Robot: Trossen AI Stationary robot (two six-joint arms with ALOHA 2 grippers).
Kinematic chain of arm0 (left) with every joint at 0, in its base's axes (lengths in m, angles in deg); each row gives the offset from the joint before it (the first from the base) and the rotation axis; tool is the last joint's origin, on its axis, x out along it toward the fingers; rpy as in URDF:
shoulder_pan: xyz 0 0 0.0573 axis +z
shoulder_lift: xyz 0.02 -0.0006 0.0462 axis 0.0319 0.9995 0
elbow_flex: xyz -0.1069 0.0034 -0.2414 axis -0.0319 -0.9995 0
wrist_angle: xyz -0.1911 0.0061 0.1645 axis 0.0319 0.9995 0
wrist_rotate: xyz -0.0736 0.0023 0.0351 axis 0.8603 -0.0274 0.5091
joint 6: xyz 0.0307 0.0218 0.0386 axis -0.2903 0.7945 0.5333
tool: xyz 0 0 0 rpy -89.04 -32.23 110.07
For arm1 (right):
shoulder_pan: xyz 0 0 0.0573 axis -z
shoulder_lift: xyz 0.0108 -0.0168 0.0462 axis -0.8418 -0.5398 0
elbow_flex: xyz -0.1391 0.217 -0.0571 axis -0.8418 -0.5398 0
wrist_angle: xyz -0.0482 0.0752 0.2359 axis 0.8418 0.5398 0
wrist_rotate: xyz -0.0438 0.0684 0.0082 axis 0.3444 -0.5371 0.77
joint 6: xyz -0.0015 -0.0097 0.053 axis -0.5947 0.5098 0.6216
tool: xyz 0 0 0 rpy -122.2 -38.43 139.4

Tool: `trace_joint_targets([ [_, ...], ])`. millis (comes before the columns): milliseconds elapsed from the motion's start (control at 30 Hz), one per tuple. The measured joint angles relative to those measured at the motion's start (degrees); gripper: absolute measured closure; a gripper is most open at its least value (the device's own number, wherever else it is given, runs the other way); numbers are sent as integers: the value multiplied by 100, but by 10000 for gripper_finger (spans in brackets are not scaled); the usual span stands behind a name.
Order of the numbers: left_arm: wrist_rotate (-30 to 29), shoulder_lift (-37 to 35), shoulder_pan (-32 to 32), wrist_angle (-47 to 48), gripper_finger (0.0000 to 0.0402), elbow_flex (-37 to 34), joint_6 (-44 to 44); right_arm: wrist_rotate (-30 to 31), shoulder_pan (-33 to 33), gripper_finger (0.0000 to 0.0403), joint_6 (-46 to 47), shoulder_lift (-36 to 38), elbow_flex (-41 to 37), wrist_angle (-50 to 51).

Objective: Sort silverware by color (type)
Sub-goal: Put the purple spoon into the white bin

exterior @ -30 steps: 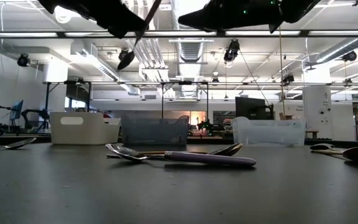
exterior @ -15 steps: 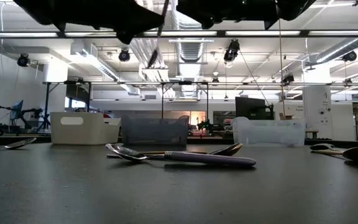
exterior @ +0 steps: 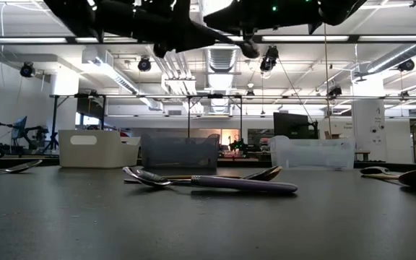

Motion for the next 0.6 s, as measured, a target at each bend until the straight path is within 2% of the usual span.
trace_joint_targets([
  [133, -22, 80, -21, 16, 398, 88, 1, 507, 5, 243, -213, -109, 6, -9],
  [467, -133, 10, -68, -204, 400, 71, -250, 409, 0, 245, -315, -146, 8, -104],
  [600, -143, -32, -80, 47, 400, 69, -267, 411, 0, 253, -334, -146, 8, -8],
])
